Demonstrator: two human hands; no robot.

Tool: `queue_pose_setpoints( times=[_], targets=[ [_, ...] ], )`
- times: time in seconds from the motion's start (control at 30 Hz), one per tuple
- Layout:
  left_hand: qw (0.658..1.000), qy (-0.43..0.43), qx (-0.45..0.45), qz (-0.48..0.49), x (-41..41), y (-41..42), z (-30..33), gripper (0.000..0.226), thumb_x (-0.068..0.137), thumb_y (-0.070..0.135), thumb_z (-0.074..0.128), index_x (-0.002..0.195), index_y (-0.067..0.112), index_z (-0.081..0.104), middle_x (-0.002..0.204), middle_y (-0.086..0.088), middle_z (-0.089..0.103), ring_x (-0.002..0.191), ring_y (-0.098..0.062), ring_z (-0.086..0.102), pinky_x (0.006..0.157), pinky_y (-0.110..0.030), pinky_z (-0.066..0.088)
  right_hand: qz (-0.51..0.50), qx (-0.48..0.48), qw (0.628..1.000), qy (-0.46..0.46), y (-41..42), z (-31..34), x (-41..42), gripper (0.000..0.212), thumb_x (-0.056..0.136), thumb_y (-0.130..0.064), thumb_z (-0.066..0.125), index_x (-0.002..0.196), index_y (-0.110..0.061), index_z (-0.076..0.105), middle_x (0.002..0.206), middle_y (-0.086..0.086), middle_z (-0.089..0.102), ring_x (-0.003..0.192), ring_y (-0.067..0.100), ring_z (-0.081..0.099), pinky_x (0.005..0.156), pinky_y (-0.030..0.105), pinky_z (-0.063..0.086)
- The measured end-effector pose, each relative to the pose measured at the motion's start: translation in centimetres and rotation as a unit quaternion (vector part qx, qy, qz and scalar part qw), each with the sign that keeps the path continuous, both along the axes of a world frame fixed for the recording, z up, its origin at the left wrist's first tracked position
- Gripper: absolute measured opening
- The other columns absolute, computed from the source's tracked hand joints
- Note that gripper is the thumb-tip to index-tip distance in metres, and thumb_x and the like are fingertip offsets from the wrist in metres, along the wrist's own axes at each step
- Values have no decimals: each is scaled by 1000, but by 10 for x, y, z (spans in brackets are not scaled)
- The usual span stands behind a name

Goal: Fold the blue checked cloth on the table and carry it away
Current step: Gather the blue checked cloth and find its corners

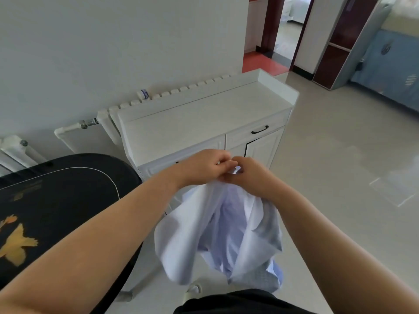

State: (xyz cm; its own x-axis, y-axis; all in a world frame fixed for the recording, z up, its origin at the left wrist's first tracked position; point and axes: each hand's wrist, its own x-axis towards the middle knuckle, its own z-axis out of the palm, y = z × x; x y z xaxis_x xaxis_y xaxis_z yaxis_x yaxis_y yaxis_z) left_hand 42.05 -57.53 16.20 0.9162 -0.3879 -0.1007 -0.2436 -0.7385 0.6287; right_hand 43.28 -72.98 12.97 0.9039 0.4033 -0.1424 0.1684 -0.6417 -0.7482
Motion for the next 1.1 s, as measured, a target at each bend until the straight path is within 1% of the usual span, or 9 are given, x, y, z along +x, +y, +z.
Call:
queue_pose_setpoints(
  times=[0.1,0.2,0.33,0.43,0.57,0.73,0.9,1.0,1.1],
  targets=[
    [991,32,-110,74,-14,6,-7,20,91,30,62,104,21,50,95,8,54,62,3,48,63,-19,37,-79,22,997,-3,1,-13,0,40,88,-32,61,59,-15,38,56,-3,39,53,15,33,53,31,28],
    [991,97,41,87,-35,16,-21,72,82,35,72,141,29,30,117,7,53,99,-12,57,83,-25,40,-200,117,973,11,4,-16,1,38,90,-29,60,62,-16,38,58,-1,40,55,16,37,54,30,30],
    [960,195,164,115,-54,65,-55,37,83,34,70,116,19,64,113,0,68,107,-22,63,89,-29,47,-293,258,918,66,1,-8,9,33,89,-26,62,64,-15,43,57,-2,45,50,11,44,57,26,37],
    [954,230,-52,183,-69,97,-70,37,75,39,77,100,12,71,98,-7,74,97,-24,69,95,-36,51,-310,316,891,97,-3,-4,15,21,89,-23,63,77,-11,52,60,0,49,55,13,47,60,27,41],
    [834,163,-424,313,-78,95,-62,36,82,30,73,108,7,65,97,-6,73,92,-21,68,84,-26,56,-322,336,876,125,1,1,14,14,90,-24,62,85,-11,60,61,1,49,55,14,47,60,29,42],
    [888,23,-256,380,-66,47,-34,28,97,28,46,91,1,50,78,-9,47,71,-19,45,70,-32,40,-273,438,828,217,14,19,-1,24,92,-21,62,115,-27,60,59,-3,50,51,10,46,55,24,43],
    [815,136,-395,402,-73,17,-21,22,101,23,42,87,15,57,86,-5,63,84,-23,61,78,-34,51,-118,539,783,287,21,46,-22,18,95,-4,48,98,-7,65,56,-3,62,54,6,60,58,20,56],
    [753,216,-498,373,-87,2,-23,26,102,13,37,81,19,52,82,2,56,71,-12,54,64,-26,47,-67,500,821,268,21,48,-27,20,93,2,49,102,-4,65,78,3,64,77,14,63,81,26,56],
    [633,278,-626,360,-85,0,-16,25,103,21,33,94,16,56,98,4,51,78,-10,51,81,-20,45,-41,434,868,238,18,40,-26,36,84,13,54,113,-6,62,96,7,66,86,15,65,83,24,55]
  ],
)
